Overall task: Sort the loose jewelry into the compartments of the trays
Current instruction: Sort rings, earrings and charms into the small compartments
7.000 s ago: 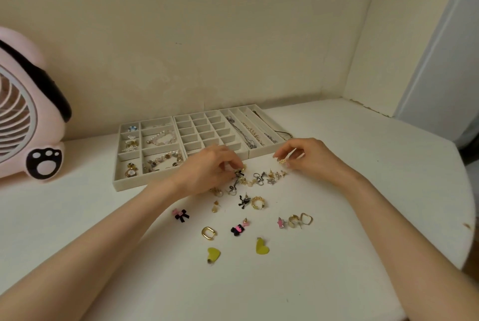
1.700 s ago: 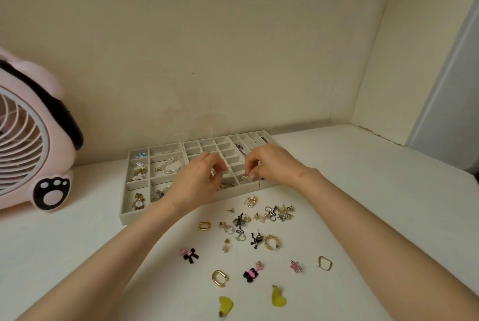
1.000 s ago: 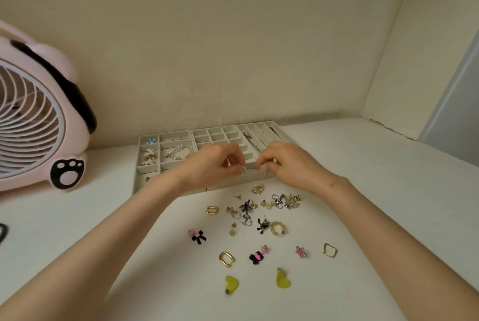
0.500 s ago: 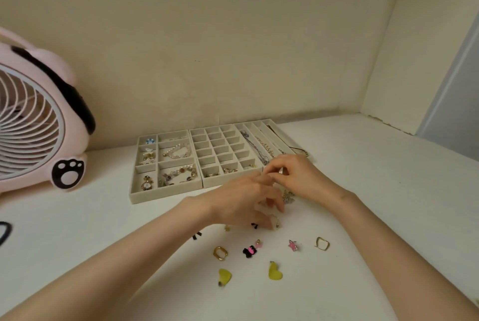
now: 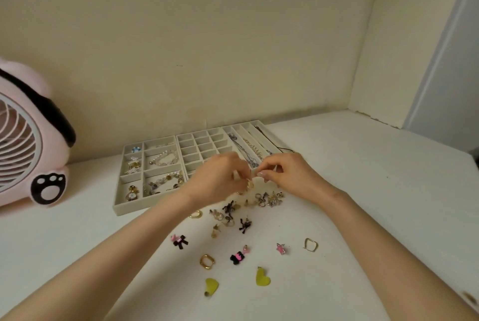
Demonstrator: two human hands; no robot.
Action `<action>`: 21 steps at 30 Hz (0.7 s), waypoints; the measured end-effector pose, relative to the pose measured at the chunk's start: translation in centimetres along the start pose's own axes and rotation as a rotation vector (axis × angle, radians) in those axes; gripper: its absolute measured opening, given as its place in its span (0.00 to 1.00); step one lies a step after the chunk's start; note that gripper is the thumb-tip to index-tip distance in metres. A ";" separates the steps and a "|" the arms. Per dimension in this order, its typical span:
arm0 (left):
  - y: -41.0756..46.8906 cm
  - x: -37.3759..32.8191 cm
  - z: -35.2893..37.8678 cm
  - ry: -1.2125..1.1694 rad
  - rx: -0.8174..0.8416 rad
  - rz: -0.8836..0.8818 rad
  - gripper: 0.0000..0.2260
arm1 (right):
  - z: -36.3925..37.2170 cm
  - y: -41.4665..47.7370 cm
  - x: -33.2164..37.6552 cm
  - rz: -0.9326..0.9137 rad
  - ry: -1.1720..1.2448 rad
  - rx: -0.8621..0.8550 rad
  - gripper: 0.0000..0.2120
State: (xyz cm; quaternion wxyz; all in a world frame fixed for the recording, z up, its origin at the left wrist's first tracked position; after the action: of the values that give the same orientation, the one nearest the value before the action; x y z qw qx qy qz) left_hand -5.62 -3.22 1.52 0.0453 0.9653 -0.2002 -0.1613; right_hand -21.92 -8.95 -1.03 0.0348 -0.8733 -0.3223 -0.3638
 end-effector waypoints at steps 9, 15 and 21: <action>4.3 3.6 -1.0 0.081 -0.023 -0.319 0.07 | -0.2 -0.2 -0.2 0.010 -0.023 -0.007 0.05; 5.5 3.6 -0.5 0.194 0.043 -0.392 0.10 | -0.4 -0.2 0.0 -0.010 -0.068 -0.011 0.05; 6.3 3.2 -0.6 0.325 0.107 -0.409 0.10 | -0.4 -0.2 -0.1 -0.013 -0.097 -0.013 0.05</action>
State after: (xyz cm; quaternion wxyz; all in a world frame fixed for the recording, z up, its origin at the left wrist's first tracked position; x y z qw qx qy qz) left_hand -4.96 -10.25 2.13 -0.0080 1.0000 0.0005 0.0009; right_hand -22.29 -8.95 -0.82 0.0111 -0.8880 -0.3267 -0.3234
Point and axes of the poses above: each hand's wrist, its own y-axis towards the middle knuckle, its own z-axis out of the palm, x = y × z, the point moved 2 cm from there along y, towards the middle knuckle, and after that the axes turned 7 degrees about x, right-handed, at the moved point
